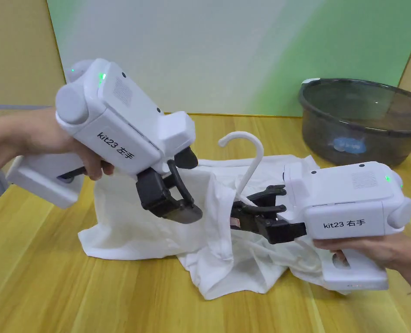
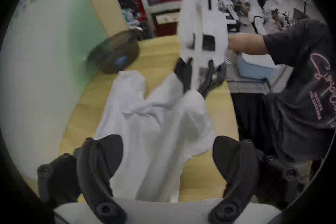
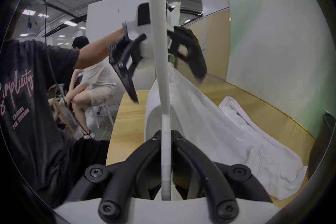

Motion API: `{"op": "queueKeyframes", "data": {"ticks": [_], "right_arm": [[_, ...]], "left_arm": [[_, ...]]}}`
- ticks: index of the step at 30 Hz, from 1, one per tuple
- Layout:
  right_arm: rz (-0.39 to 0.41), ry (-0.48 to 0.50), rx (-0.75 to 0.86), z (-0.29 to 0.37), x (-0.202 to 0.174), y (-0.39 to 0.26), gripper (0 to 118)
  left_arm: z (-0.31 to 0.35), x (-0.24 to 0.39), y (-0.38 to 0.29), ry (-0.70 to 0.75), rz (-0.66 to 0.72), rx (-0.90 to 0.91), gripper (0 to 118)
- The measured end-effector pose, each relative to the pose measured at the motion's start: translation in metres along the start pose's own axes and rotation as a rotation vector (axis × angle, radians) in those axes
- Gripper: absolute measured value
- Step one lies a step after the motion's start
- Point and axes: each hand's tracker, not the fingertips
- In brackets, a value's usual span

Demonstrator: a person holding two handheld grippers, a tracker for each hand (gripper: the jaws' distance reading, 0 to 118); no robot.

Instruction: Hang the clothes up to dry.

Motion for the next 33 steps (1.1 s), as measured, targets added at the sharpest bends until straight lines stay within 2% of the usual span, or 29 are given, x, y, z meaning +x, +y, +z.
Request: {"op": "queueKeyframes", "data": {"ticks": [2, 3, 6, 7, 8, 11, 14, 15, 16, 17, 18, 19, 20, 21, 23, 26, 27, 29, 31, 33], "right_arm": [[0.027, 0.017, -0.034, -0.002, 0.004, 0.007, 5], [0.04, 0.023, -0.042, -0.003, 0.006, 0.008, 5], [0.059, 0.047, -0.085, -0.009, 0.007, 0.014, 5], [0.061, 0.055, -0.096, -0.011, 0.006, 0.015, 5], [0.066, 0.063, -0.101, -0.012, 0.007, 0.016, 5], [0.062, 0.089, -0.108, -0.015, 0.017, 0.011, 5], [0.107, 0.085, -0.123, -0.015, 0.017, 0.013, 7], [0.101, 0.081, -0.126, -0.014, 0.018, 0.016, 14], [0.078, 0.027, -0.138, -0.012, 0.02, 0.019, 29], [0.063, -0.006, -0.139, -0.008, 0.023, 0.021, 53], [0.051, 0.007, -0.143, -0.004, 0.027, 0.021, 89], [0.005, 0.009, -0.147, 0.003, 0.032, 0.02, 108], [-0.027, -0.01, -0.151, 0.01, 0.035, 0.02, 118], [-0.042, -0.059, -0.126, 0.022, 0.037, 0.021, 118], [-0.023, -0.192, 0.001, 0.051, 0.041, 0.024, 118], [-0.144, -0.556, 0.069, 0.087, 0.027, 0.043, 118], [-0.162, -0.638, 0.047, 0.091, 0.016, 0.052, 118], [-0.182, -0.637, -0.004, 0.096, 0.004, 0.058, 118], [-0.34, -0.635, -0.065, 0.085, -0.003, 0.052, 118], [-0.441, -0.538, -0.141, 0.068, -0.01, 0.036, 118]], "left_arm": [[-0.01, -0.001, -0.004, -0.076, 0.058, -0.014, 77], [-0.015, -0.004, -0.006, -0.117, 0.08, -0.006, 64], [-0.021, -0.011, -0.016, -0.118, 0.101, -0.002, 33], [-0.022, -0.01, -0.018, -0.108, 0.105, -0.001, 19], [-0.023, -0.013, -0.021, -0.105, 0.106, 0.01, 12], [-0.023, -0.012, -0.021, -0.108, 0.114, -0.016, 9], [-0.025, -0.012, -0.027, -0.128, 0.106, -0.012, 4], [-0.025, -0.014, -0.03, -0.137, 0.127, 0.009, 3], [-0.026, -0.015, -0.034, -0.134, 0.148, 0.025, 2], [-0.027, -0.015, -0.038, -0.127, 0.169, 0.045, 2], [-0.024, -0.017, -0.038, -0.116, 0.192, 0.074, 2], [-0.025, -0.018, -0.042, -0.09, 0.205, 0.09, 2], [-0.026, -0.018, -0.045, -0.072, 0.225, 0.096, 2], [-0.026, -0.018, -0.05, -0.055, 0.242, 0.112, 2], [-0.025, -0.002, -0.042, -0.005, 0.297, 0.159, 2], [-0.026, -0.004, -0.059, 0.062, 0.383, 0.216, 2], [-0.029, -0.003, -0.062, 0.029, 0.43, 0.222, 2], [-0.034, 0.003, -0.068, 0.117, 0.444, 0.264, 2], [-0.041, 0.005, -0.076, 0.105, 0.483, 0.311, 2], [-0.046, 0.01, -0.082, 0.145, 0.516, 0.357, 2]]}}
